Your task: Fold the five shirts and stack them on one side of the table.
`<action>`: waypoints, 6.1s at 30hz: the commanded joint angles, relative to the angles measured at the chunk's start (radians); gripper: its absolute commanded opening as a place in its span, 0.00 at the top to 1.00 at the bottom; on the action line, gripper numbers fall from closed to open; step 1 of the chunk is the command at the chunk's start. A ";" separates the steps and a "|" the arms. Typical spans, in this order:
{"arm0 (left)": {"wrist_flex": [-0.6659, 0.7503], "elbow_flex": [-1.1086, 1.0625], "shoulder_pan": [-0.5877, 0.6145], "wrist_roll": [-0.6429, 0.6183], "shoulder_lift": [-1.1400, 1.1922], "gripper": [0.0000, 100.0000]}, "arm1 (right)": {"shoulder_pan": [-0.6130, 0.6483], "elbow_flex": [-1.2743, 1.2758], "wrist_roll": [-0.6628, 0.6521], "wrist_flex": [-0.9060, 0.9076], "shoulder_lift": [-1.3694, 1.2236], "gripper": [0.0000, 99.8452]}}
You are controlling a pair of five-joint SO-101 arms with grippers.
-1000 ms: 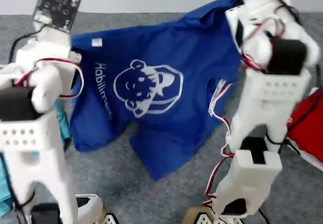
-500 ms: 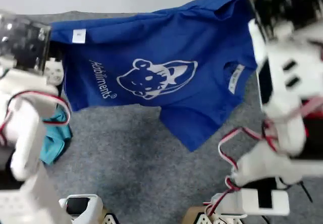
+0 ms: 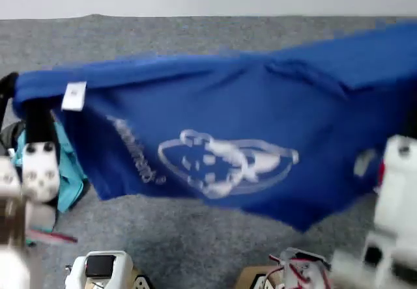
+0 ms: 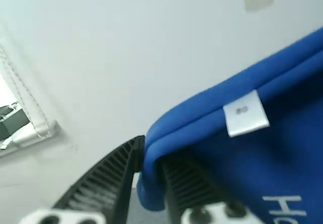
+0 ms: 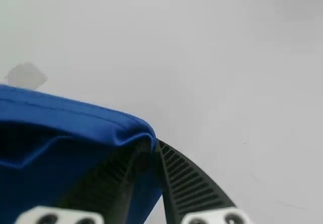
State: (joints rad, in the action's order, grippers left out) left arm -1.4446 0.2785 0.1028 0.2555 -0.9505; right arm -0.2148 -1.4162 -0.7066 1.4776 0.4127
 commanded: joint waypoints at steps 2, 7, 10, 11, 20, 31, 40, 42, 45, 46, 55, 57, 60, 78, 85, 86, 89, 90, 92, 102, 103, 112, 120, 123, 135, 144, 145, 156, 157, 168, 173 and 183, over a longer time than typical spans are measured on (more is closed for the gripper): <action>-0.003 0.024 0.005 0.041 -0.061 0.99 | -0.030 -0.003 -0.048 0.022 0.021 0.99; -0.038 -0.035 0.011 0.101 -0.101 0.99 | -0.030 0.064 -0.060 0.107 0.022 0.99; -0.048 -0.117 0.011 0.103 -0.117 0.99 | -0.028 0.169 -0.057 0.119 0.022 0.99; -0.044 -0.150 0.011 0.103 -0.121 0.99 | -0.028 0.212 -0.057 0.119 0.022 0.99; 0.155 -0.585 0.012 0.103 -0.121 0.99 | 0.114 0.635 -0.057 0.073 0.019 0.99; 0.939 -1.244 0.006 0.150 -0.040 0.99 | 0.124 1.425 0.005 -0.553 0.019 0.99; 1.168 -1.076 0.006 0.153 0.454 0.99 | 0.120 1.616 0.003 -0.889 -0.127 0.99; 1.178 -0.972 0.009 0.129 0.582 0.99 | 0.120 1.551 0.003 -0.914 -0.206 0.99; 1.175 -0.792 0.011 0.097 0.773 0.99 | 0.124 1.398 0.003 -0.914 -0.344 0.99; 1.175 -0.733 0.009 0.097 0.835 0.99 | 0.124 1.341 0.003 -0.912 -0.395 0.99; 1.036 -0.130 -0.006 0.097 1.315 0.99 | 0.120 0.812 0.003 -0.835 -0.800 0.99; 0.977 0.015 -0.006 0.097 1.410 0.99 | 0.122 0.701 0.003 -0.809 -0.877 0.99; 0.855 0.208 -0.008 0.097 1.525 0.99 | 0.124 0.560 0.003 -0.742 -0.970 0.99; 0.245 0.549 -0.023 0.100 1.726 0.99 | 0.205 0.356 0.130 -0.441 -1.228 0.99; 0.153 0.547 -0.023 0.098 1.728 0.99 | 0.280 0.356 0.209 -0.507 -1.345 0.93; 0.147 0.547 -0.023 0.098 1.728 0.99 | 0.285 0.356 0.233 -0.522 -1.362 0.90; 0.140 0.545 -0.023 0.098 1.728 0.99 | 0.295 0.356 0.322 -0.562 -1.411 0.82; 0.141 0.538 -0.023 0.098 1.728 0.99 | 0.302 0.356 0.338 -0.570 -1.426 0.81; 0.143 0.519 -0.025 0.098 1.728 0.99 | 0.306 0.356 0.339 -0.587 -1.457 0.80; 0.147 0.409 -0.025 0.098 1.728 0.99 | 0.292 0.356 0.315 -0.713 -1.586 0.81; 0.147 0.407 -0.025 0.098 1.728 0.99 | 0.292 0.356 0.295 -0.717 -1.590 0.82; 0.149 0.409 -0.049 0.100 1.728 0.99 | 0.278 0.321 0.114 -0.727 -1.577 0.99; 0.149 0.412 -0.083 0.100 1.717 0.99 | 0.254 0.083 0.112 -0.539 -1.572 0.99; 0.149 0.414 -0.083 0.100 1.717 0.99 | 0.254 0.000 0.112 -0.441 -1.572 0.99; -0.278 0.661 -0.081 0.232 1.720 0.99 | 0.254 -0.152 0.026 0.031 -1.558 0.99; -0.311 0.690 -0.054 0.288 1.649 0.99 | 0.231 -0.265 -0.002 0.239 -1.494 0.99; -0.311 0.691 -0.052 0.290 1.643 0.99 | 0.226 -0.265 -0.005 0.243 -1.480 0.99; -0.310 0.539 0.031 0.417 1.501 0.99 | 0.133 -0.264 -0.009 0.286 -1.282 0.99; -0.308 0.539 0.044 0.417 1.496 0.99 | 0.125 -0.264 -0.009 0.286 -1.273 0.99; -0.311 0.527 0.078 0.417 1.485 0.99 | 0.125 -0.258 -0.009 0.320 -1.241 0.99; -0.311 0.440 0.069 0.450 1.485 0.99 | 0.124 -0.166 -0.041 0.320 -1.196 0.99; -0.311 0.262 0.008 0.451 1.493 0.99 | 0.182 0.086 0.052 0.309 -1.193 0.98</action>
State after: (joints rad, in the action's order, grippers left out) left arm -1.7254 0.5485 0.1335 0.6989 0.6145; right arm -0.0568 -1.3334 -0.7081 1.7522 -0.8270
